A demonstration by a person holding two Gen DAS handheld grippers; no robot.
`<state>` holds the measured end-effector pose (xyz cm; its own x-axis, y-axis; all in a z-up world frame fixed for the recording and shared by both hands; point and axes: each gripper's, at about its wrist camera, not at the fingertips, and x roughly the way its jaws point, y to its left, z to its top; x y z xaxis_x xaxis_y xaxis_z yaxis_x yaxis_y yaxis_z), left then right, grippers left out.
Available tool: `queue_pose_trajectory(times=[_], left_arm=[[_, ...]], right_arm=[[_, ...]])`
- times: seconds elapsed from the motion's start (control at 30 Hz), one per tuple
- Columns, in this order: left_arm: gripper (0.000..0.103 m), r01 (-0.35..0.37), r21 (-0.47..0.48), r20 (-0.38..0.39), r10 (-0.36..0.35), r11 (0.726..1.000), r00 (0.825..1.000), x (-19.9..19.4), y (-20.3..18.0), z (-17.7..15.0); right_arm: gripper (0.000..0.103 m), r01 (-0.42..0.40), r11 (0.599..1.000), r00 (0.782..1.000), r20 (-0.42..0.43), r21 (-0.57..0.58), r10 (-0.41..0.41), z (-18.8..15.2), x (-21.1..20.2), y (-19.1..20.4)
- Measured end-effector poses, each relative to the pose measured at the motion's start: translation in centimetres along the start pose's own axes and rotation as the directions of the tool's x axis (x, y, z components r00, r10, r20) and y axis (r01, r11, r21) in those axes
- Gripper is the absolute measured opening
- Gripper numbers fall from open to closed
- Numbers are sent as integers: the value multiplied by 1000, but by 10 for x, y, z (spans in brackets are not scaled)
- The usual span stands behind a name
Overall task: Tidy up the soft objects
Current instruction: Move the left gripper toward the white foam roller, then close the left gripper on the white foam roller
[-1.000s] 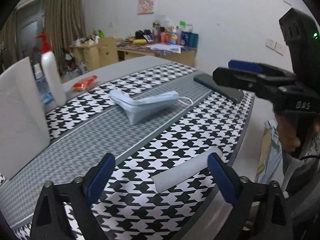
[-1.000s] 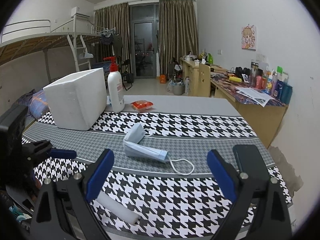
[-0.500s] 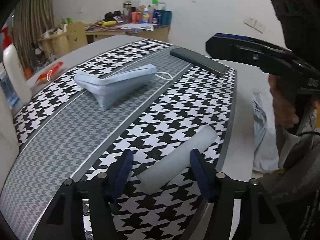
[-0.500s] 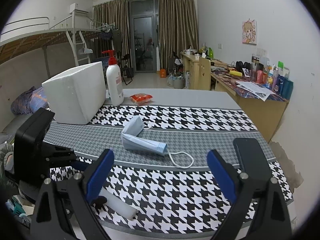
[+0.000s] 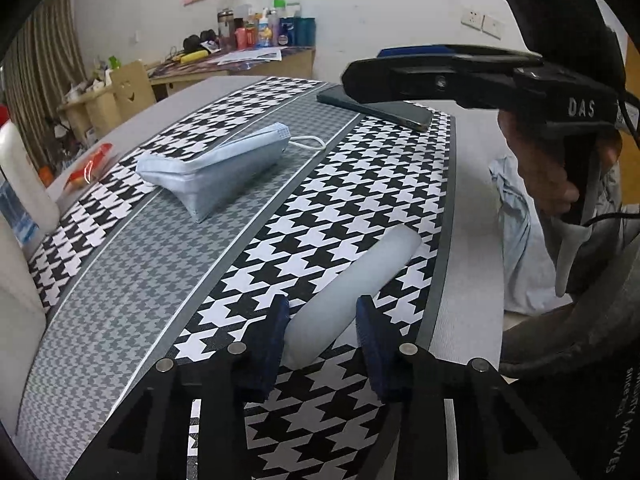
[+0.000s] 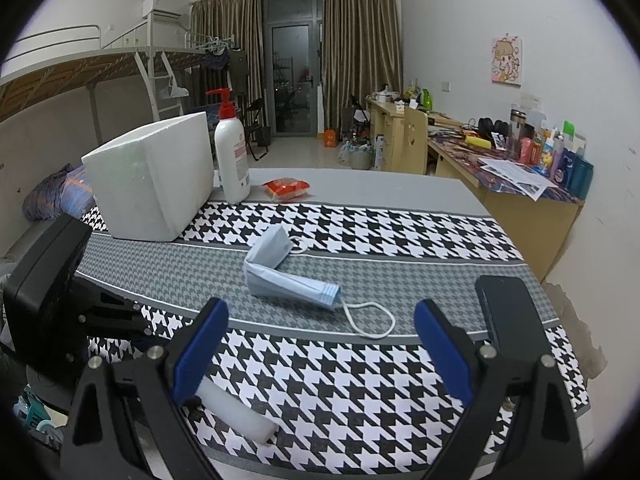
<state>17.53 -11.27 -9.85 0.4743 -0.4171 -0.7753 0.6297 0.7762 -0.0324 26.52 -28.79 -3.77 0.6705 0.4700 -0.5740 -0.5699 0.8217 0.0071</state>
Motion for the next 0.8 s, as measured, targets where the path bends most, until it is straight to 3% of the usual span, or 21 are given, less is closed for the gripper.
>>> queue_pose_trajectory(times=[0.13, 0.23, 0.43, 0.8], left_arm=[[21, -15, -15, 24, 16, 1000, 1000, -2, -4, -1], [11, 13, -40, 56, -10, 999, 998, -8, -1, -1], [9, 36, -72, 86, -30, 997, 996, -15, 1, -3], [9, 10, -213, 172, 27, 977, 985, -41, 34, -2]], right_arm=[[96, 1, 1000, 1000, 1, -4, -1, 2, 1, 0], [96, -5, 1000, 1000, -4, 3, 5, 4, 3, 0], [96, -2, 1000, 1000, -10, -14, 2, 10, 8, 2], [96, -3, 999, 999, -37, -48, 1, 18, 27, 10]])
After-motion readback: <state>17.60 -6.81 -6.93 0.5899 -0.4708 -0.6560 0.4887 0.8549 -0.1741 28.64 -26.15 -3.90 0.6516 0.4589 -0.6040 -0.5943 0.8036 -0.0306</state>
